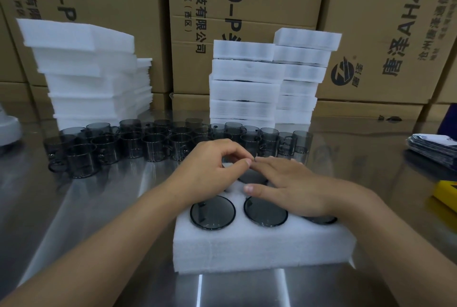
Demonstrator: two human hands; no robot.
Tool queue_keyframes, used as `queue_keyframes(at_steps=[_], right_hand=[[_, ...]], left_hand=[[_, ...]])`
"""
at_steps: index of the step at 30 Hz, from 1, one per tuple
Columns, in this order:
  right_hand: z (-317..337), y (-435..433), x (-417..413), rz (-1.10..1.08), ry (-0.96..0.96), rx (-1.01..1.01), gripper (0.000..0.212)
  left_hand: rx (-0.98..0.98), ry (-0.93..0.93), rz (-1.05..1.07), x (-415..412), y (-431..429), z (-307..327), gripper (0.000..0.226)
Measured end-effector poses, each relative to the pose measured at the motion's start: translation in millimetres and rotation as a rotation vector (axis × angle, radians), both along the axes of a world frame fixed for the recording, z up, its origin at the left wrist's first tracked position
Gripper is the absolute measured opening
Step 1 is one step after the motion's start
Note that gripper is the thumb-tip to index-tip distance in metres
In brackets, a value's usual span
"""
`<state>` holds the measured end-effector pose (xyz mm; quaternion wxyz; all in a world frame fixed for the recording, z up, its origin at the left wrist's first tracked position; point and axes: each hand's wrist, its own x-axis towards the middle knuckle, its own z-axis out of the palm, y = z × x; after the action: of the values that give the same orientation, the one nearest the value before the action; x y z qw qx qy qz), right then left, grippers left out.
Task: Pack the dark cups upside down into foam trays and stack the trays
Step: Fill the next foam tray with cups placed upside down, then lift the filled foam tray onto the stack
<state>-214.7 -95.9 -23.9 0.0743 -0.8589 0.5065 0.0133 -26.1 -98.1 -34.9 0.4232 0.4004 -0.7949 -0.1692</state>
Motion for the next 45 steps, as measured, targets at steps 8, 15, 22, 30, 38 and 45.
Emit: queue_keyframes(at_steps=[8, 15, 22, 30, 38, 45], right_hand=[[-6, 2, 0, 0.011, -0.066, -0.106, 0.064], [3, 26, -9, 0.031, -0.278, -0.457, 0.033], [0, 76, -43, 0.123, -0.069, -0.272, 0.052], [25, 83, -52, 0.18, 0.001, -0.398, 0.048], [136, -8, -50, 0.023, -0.113, -0.701, 0.05], [196, -152, -31, -0.067, -0.192, -0.81, 0.047]], left_hand=[[-0.14, -0.174, 0.056, -1, 1, 0, 0.009], [-0.23, -0.448, 0.188, 9, 35, 10, 0.022], [-0.164, -0.67, 0.125, 38, 84, 4, 0.055], [-0.282, -0.894, 0.074, 42, 92, 39, 0.023], [-0.42, -0.879, 0.321, 35, -11, 161, 0.037], [-0.475, -0.911, 0.554, 24, -147, 220, 0.02]])
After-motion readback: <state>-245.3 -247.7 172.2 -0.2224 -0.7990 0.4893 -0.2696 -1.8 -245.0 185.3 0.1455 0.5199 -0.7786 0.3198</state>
